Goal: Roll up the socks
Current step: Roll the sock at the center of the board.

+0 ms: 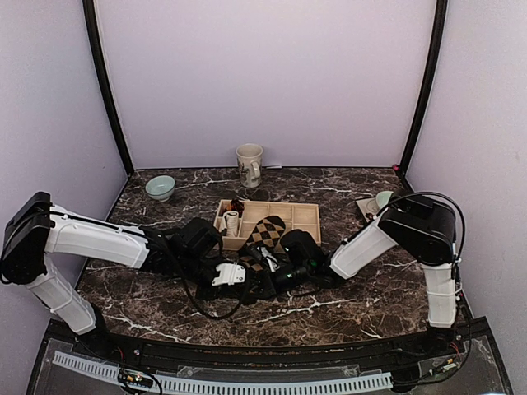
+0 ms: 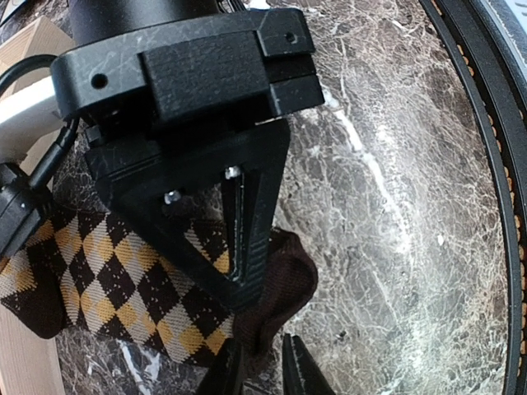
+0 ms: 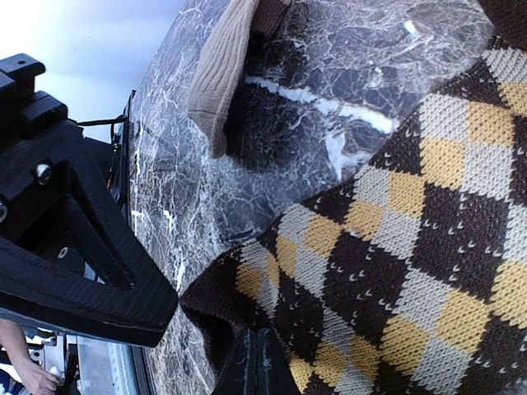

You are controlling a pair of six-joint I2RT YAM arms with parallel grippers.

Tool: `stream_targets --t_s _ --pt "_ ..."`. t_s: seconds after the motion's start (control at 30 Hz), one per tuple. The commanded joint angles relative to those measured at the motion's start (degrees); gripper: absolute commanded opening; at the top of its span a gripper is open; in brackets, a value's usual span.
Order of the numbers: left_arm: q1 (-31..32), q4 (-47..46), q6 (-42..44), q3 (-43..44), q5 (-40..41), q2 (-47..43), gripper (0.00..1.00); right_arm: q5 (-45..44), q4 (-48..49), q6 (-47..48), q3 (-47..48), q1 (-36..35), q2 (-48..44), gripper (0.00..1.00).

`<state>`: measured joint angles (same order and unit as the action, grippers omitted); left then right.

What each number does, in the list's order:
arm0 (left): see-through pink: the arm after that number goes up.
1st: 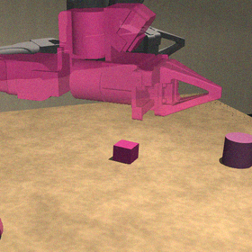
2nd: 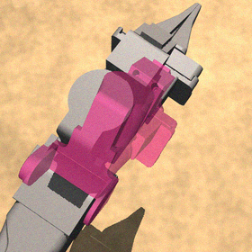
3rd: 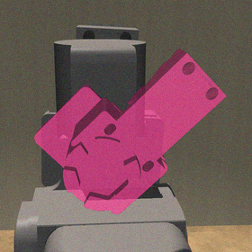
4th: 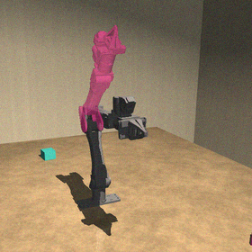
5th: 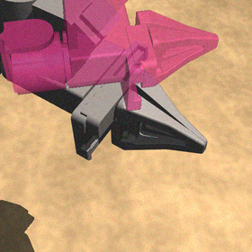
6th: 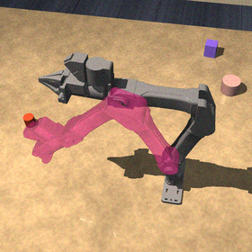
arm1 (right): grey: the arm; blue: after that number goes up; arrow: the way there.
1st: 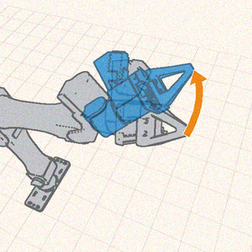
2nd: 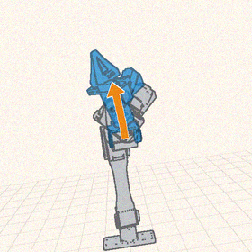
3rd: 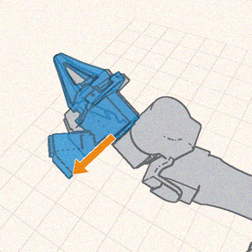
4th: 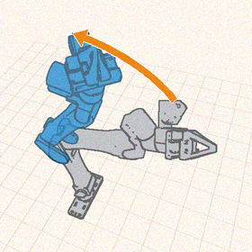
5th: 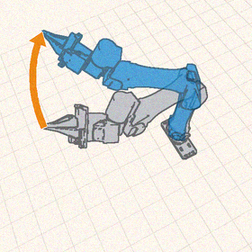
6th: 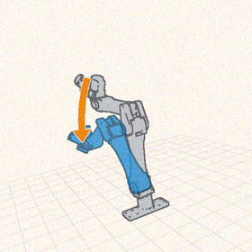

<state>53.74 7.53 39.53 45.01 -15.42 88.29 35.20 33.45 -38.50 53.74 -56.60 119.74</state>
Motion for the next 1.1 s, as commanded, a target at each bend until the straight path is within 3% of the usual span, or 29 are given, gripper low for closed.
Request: stream_targets --t_s 0.0,0.27,0.53,0.8,1.07 --pt "-0.3 0.7 2.1 0.1 -1.7 0.6 0.21 0.8 1.3 -0.5 -1.4 0.3 1.2 0.00" --pt "-1.6 -5.1 0.5 -1.1 0.5 1.4 0.23 1.0 3.3 -1.3 -2.0 0.3 1.5 0.00" --pt "-2.4 -3.0 1.6 -1.9 -1.4 1.1 0.18 1.0 5.1 -1.9 -2.6 0.3 1.5 0.00" --pt "-3.7 3.3 2.0 0.6 -7.1 0.6 0.39 0.9 5.8 -2.0 -2.9 0.3 1.6 0.00" --pt "-6.3 10.7 7.6 3.8 -10.9 0.5 0.44 0.9 5.8 -2.1 -3.1 0.3 1.8 0.00"
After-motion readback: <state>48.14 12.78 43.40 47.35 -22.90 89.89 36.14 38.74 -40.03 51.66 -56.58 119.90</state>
